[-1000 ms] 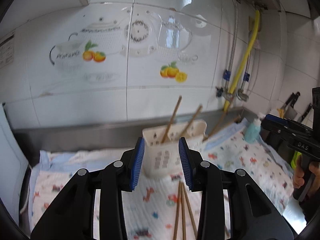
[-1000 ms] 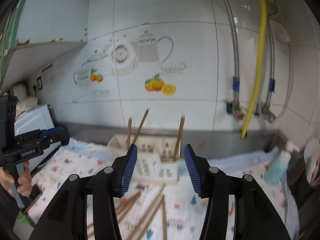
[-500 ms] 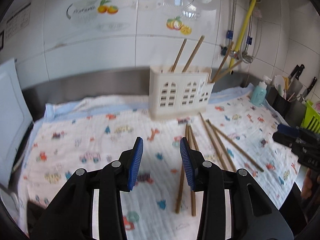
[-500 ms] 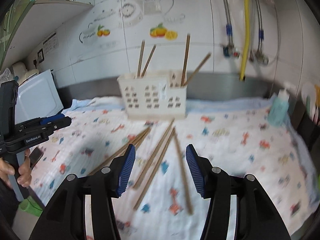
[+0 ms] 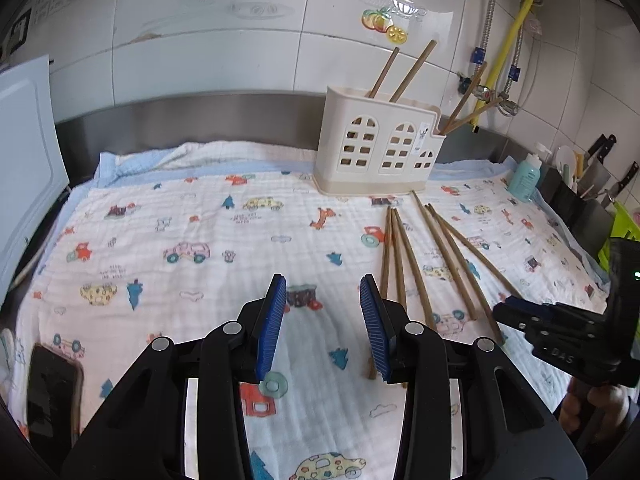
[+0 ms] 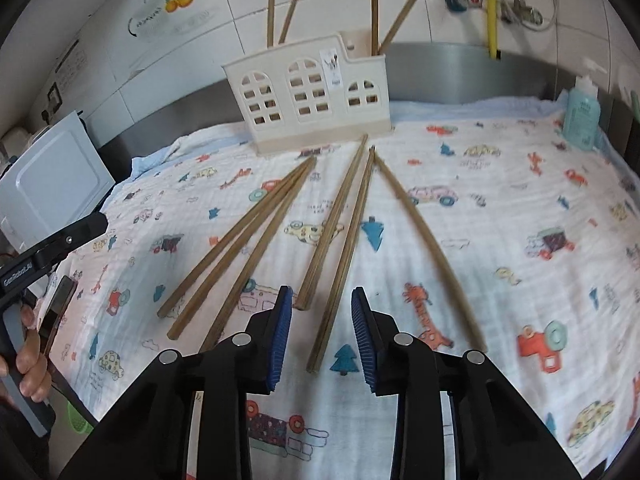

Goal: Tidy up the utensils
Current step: 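Move both open grippers back down to the chopsticks on the cloth, then close the left gripper on a chopstick while the right gripper grasps another chopstick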

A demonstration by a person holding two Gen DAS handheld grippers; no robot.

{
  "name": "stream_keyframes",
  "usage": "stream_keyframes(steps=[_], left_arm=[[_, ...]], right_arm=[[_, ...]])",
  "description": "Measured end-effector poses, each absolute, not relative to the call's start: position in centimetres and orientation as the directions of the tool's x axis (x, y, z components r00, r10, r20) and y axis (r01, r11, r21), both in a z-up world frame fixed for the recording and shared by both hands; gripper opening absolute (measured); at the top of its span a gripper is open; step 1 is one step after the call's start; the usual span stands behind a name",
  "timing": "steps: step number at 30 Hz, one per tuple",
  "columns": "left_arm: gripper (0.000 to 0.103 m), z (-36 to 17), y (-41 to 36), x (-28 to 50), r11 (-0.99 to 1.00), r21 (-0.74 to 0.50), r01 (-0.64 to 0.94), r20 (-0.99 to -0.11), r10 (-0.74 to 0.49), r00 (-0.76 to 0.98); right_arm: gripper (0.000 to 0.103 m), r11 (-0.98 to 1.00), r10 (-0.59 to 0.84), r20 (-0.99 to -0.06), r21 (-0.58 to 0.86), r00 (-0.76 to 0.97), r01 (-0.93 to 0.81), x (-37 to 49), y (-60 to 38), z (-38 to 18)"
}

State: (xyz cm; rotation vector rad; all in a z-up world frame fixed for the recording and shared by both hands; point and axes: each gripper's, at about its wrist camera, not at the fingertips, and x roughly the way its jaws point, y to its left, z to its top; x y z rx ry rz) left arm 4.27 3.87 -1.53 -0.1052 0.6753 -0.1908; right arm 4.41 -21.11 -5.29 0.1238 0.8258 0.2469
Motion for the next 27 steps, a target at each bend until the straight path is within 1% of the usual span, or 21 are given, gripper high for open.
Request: stream_keyframes(steps=[3,8,11,17,19,27], left_arm=[[0.045,-2.2,3.9,4.1,0.976,-0.164,0.142,-0.619,-0.213,0.756],[0.045,-3.2,3.8,4.2,0.974,-0.173,0.145,-0.634,-0.222,0.740],[0.045,-3.8,3.8,4.3,0.975,-0.171,0.144,-0.644,-0.221,0.732],[0.045,-4.6,3.3,4.4,0.971,-0.171,0.165,-0.659,-0.237,0.714],[0.045,-4.8,2.8,4.5,0.969,-0.165,0.182,-0.667,-0.245,0.703],[0.045,-5.7,0.8,5.1,0.959,-0.148,0.241,-0.696,-0.274,0.664]], right_arm=[[0.023,0.968,0.252,-0.724,0.200,0.643,-0.154,5.0,-20.9,-5.7],[0.021,0.972,0.232,-0.742,0.204,0.629,-0.118,5.8,-21.1,-6.3],[0.016,0.975,0.219,-0.750,0.196,0.624,-0.106,6.1,-20.9,-6.6],[0.015,0.980,0.195,-0.755,0.179,0.625,-0.090,6.6,-20.5,-6.8],[0.011,0.982,0.184,-0.756,0.165,0.628,-0.090,6.6,-20.3,-6.8],[0.008,0.981,0.189,-0.748,0.179,0.636,-0.080,6.4,-21.2,-6.4]])
